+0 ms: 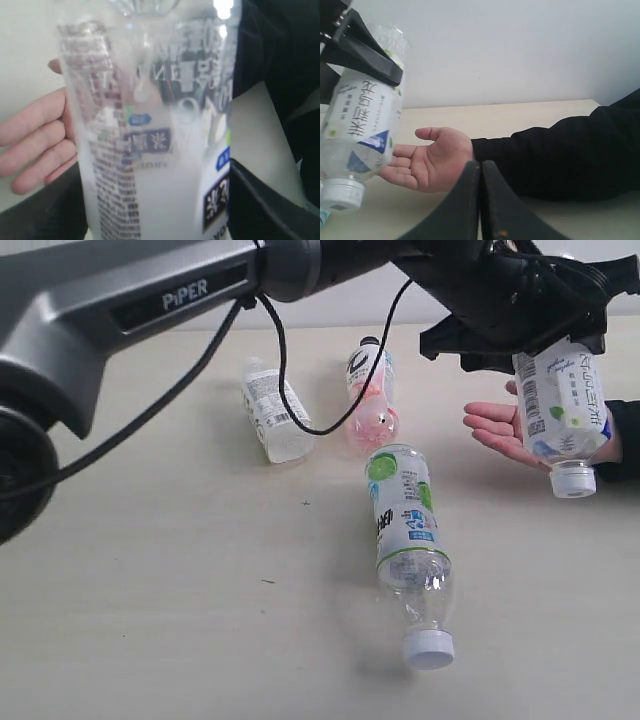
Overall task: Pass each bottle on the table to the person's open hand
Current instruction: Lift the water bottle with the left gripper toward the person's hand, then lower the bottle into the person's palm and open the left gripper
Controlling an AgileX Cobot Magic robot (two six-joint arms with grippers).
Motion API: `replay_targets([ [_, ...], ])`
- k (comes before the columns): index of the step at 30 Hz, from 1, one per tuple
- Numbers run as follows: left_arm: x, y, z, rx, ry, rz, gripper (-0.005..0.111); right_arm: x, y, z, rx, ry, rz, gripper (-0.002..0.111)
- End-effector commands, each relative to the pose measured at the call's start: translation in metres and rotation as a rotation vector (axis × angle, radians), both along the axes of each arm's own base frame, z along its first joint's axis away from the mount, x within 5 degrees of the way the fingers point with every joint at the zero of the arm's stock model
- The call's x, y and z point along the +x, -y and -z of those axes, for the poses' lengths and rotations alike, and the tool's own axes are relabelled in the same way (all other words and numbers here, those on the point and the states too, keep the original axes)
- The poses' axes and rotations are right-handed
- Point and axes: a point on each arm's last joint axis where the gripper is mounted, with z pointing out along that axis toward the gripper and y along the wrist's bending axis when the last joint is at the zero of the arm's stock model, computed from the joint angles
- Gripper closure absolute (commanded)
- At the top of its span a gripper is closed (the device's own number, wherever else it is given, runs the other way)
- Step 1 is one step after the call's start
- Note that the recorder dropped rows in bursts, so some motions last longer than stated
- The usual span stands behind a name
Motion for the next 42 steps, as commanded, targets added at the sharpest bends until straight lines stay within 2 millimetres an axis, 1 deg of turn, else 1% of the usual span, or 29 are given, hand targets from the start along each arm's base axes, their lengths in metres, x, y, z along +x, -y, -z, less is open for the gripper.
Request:
replay_targets([
  [1,0.017,0.003,0.024,-0.062,-0.079,-0.069,0.107,0.0,0.0,0.0,-0.01,0.014,-0.002,0.108],
  [4,0.024,0.007,0.038,-0.104,-0.118,-0.099,0.107,0.0,0.0,0.0,-0.01,0.014,-0.002,0.108],
  [7,0.028,0.01,0.051,-0.127,-0.106,-0.118,0.107,0.0,0.0,0.0,-0.01,0.014,-0.002,0.108],
  [15,0.039,0.014,0.065,-0.181,-0.062,-0.172,0.107,0.0,0.0,0.0,-0.01,0.014,-0.002,0.108],
  [22,0.04,0.014,0.067,-0.187,-0.064,-0.179,0.107,0.0,0.0,0.0,-0.01,0.014,-0.002,0.108],
  [26,0.039,0.015,0.072,-0.2,-0.102,-0.186,0.107,0.0,0.0,0.0,-0.01,0.014,-0.002,0.108],
  [36,0.038,0.015,0.078,-0.176,-0.102,-0.166,0.107,0.0,0.0,0.0,-0.01,0.014,-0.002,0.108],
  [39,0.039,0.016,0.083,-0.17,-0.108,-0.167,0.106,0.0,0.0,0.0,-0.01,0.014,-0.002,0.108],
  [40,0.039,0.016,0.083,-0.169,-0.108,-0.167,0.105,0.0,0.0,0.0,-0.01,0.014,-0.002,0.108],
  [42,0.039,0.016,0.086,-0.166,-0.114,-0.169,0.098,0.0,0.0,0.0,-0.01,0.014,-0.002,0.108],
])
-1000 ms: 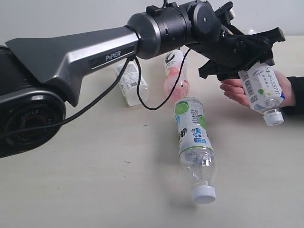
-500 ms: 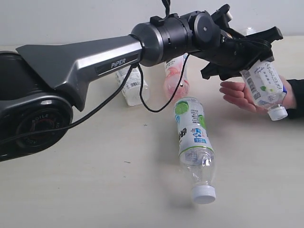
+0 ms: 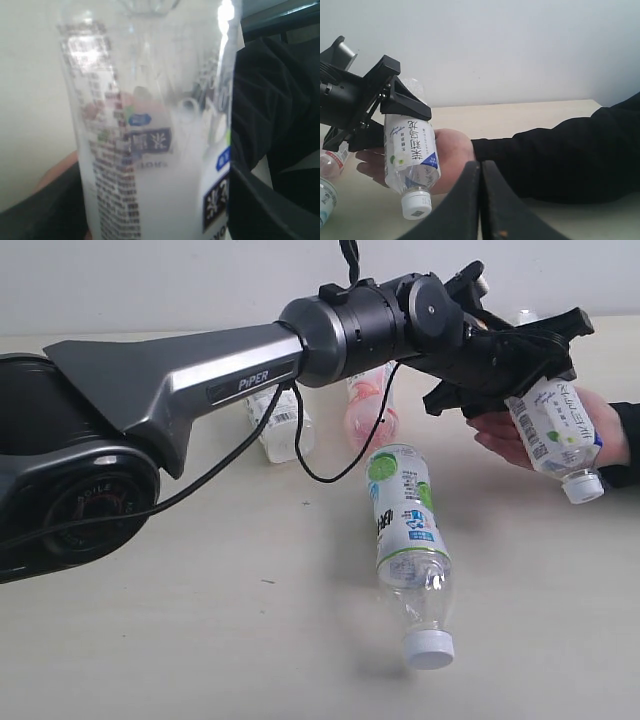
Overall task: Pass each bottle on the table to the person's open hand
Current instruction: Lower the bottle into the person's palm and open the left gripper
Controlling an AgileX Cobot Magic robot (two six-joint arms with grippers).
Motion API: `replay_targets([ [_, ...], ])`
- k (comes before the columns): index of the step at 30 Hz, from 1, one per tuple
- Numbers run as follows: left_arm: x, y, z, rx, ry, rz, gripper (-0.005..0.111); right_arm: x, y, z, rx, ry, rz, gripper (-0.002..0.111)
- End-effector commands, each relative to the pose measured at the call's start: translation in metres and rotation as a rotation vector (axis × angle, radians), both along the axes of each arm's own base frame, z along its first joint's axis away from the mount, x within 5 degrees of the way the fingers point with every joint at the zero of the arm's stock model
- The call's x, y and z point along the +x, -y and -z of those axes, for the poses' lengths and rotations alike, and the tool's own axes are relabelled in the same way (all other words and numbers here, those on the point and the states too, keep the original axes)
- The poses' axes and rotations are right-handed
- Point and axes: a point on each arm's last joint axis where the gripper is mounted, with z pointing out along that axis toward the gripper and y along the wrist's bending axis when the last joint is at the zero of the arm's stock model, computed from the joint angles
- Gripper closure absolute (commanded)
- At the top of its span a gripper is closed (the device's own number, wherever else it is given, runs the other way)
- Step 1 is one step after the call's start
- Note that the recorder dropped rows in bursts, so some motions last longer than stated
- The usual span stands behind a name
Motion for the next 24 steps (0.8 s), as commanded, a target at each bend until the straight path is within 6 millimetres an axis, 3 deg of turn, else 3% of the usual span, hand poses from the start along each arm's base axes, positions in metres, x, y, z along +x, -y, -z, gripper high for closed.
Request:
replay_targets([
  [1,0.0023,-0.0001,0.0066,0.002,-0.009,-0.002,0.093,-0.0001,0.0,0.0,-0.01,0.014,-0.002,0.108],
  [7,0.0021,0.0003,0.011,0.003,-0.023,-0.003,0.059,-0.0001,0.0,0.0,-0.01,0.014,-0.002,0.108],
  [12,0.0021,0.0003,0.011,0.006,-0.014,0.003,0.041,-0.0001,0.0,0.0,-0.01,0.014,-0.002,0.108],
  [24,0.0017,0.0003,0.0113,0.018,0.005,0.023,0.029,-0.0001,0.0,0.0,-0.01,0.014,-0.002,0.108],
])
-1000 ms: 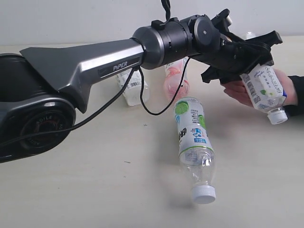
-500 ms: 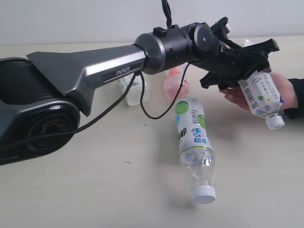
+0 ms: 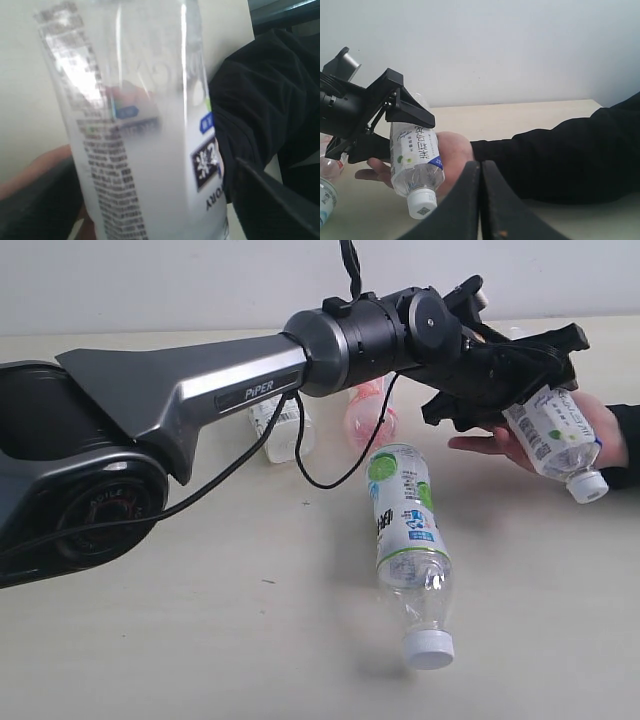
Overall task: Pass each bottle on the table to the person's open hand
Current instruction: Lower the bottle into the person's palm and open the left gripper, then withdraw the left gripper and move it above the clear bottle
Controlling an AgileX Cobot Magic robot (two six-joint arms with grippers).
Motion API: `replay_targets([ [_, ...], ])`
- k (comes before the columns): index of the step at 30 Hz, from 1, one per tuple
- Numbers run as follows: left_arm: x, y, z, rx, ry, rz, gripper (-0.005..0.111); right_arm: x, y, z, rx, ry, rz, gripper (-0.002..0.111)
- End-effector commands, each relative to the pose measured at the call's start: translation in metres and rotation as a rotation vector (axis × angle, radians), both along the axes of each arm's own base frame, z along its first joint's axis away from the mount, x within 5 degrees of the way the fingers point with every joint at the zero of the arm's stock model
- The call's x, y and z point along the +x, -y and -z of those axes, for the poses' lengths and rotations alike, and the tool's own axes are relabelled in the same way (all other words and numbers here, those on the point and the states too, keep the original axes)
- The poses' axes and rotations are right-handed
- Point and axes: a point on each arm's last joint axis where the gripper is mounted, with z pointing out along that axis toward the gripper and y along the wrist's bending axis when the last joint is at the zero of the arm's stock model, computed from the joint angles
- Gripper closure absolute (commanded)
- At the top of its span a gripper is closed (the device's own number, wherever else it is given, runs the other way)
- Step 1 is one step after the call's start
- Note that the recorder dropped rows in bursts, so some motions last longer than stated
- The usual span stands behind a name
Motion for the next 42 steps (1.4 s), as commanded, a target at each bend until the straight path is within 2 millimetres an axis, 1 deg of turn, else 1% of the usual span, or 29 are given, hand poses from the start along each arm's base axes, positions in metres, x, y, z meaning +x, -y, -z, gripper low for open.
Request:
replay_targets([
  [1,0.001,-0.001,-0.001,0.003,0.009,0.01,0.029,0.0,0.0,0.0,-0.01,0.014,-0.002,0.108],
  [3,0.001,-0.001,-0.001,0.003,0.009,0.01,0.029,0.0,0.0,0.0,-0.01,0.014,-0.002,0.108],
  [7,0.001,-0.001,-0.007,-0.001,0.014,0.015,0.03,0.0,0.0,0.0,-0.01,0.014,-0.002,0.108],
  [15,-0.003,-0.007,-0.034,-0.001,0.035,0.061,0.03,0.0,0.0,0.0,-0.01,0.014,-0.002,0.108],
  [20,-0.006,-0.01,-0.047,0.02,0.043,0.09,0.03,0.0,0.0,0.0,-0.01,0.014,-0.002,0.108],
  [23,-0.007,-0.017,-0.054,0.054,0.034,0.119,0.03,0.0,0.0,0.0,-0.01,0.014,-0.002,0.108],
  [27,-0.006,-0.027,-0.05,0.116,-0.016,0.171,0.03,0.0,0.0,0.0,-0.01,0.014,-0.002,0.108],
  [29,-0.006,-0.033,-0.056,0.146,0.003,0.217,0.03,0.0,0.0,0.0,-0.01,0.014,-0.002,0.108],
  [33,-0.011,-0.049,-0.08,0.247,0.061,0.301,0.03,0.0,0.0,0.0,-0.01,0.014,-0.002,0.108],
  [37,-0.018,-0.065,-0.104,0.387,0.113,0.318,0.03,0.0,0.0,0.0,-0.01,0.014,-0.002,0.108],
  [40,-0.027,-0.073,-0.115,0.474,0.122,0.351,0.03,0.0,0.0,0.0,-0.01,0.014,-0.002,0.108],
  [42,-0.03,-0.074,-0.12,0.499,0.138,0.356,0.03,0.0,0.0,0.0,-0.01,0.014,-0.002,0.108],
])
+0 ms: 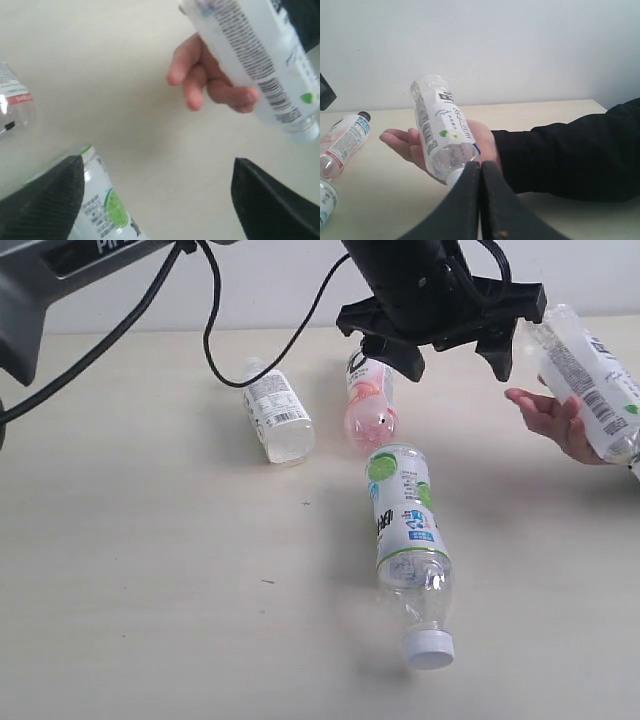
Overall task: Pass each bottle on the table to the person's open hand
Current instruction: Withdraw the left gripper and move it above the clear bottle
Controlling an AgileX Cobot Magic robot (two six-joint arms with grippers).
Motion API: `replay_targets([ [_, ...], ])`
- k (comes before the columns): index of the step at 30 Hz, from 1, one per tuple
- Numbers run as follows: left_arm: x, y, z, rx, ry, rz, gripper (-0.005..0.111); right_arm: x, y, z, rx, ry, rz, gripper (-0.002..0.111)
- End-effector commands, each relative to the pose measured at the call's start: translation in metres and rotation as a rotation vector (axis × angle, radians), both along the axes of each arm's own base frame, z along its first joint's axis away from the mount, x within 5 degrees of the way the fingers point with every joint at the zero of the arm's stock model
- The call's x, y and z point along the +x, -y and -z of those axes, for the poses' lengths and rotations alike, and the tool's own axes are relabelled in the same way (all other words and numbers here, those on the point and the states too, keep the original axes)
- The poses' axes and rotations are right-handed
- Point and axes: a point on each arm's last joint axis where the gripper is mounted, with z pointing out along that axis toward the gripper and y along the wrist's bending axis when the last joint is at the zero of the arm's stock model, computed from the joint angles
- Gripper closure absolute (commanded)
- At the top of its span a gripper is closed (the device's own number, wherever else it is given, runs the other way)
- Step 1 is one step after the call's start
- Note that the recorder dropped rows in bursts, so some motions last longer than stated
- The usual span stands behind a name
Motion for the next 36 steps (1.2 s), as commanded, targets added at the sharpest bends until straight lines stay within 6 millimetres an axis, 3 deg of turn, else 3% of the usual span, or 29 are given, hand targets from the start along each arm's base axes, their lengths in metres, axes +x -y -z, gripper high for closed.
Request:
replay_targets([
  [1,-0.011,-0.004,-0.016,0.064,0.043,0.019,0.03,0.0,0.0,0.0,-0.01,0.014,-0.002,0.108],
  [8,-0.022,-0.003,-0.024,0.127,0.092,0.025,0.03,0.0,0.0,0.0,-0.01,0.014,-0.002,0.108],
  [20,-0.049,0.013,-0.013,0.327,0.261,0.072,0.03,0.0,0.0,0.0,-0.01,0.014,-0.002,0.108],
  [36,-0.054,0.012,-0.017,0.34,0.285,0.082,0.03,0.0,0.0,0.0,-0.01,0.014,-0.002,0.108],
])
